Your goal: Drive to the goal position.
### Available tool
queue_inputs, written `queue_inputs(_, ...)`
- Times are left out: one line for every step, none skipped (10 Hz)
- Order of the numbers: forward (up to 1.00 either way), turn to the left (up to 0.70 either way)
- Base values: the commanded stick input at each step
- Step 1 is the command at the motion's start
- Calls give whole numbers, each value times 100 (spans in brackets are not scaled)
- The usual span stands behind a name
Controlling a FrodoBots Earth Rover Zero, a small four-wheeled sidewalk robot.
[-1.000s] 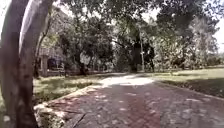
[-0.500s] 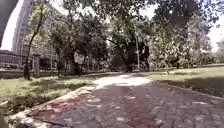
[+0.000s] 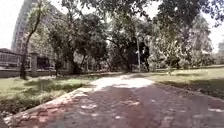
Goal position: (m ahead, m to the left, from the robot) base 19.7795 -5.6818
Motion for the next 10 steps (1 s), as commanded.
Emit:
queue_inputs(70,0)
queue_inputs(70,0)
queue_inputs(70,0)
queue_inputs(70,0)
queue_inputs(70,0)
queue_inputs(70,0)
queue_inputs(70,0)
queue_inputs(70,-3)
queue_inputs(70,-10)
queue_inputs(70,-26)
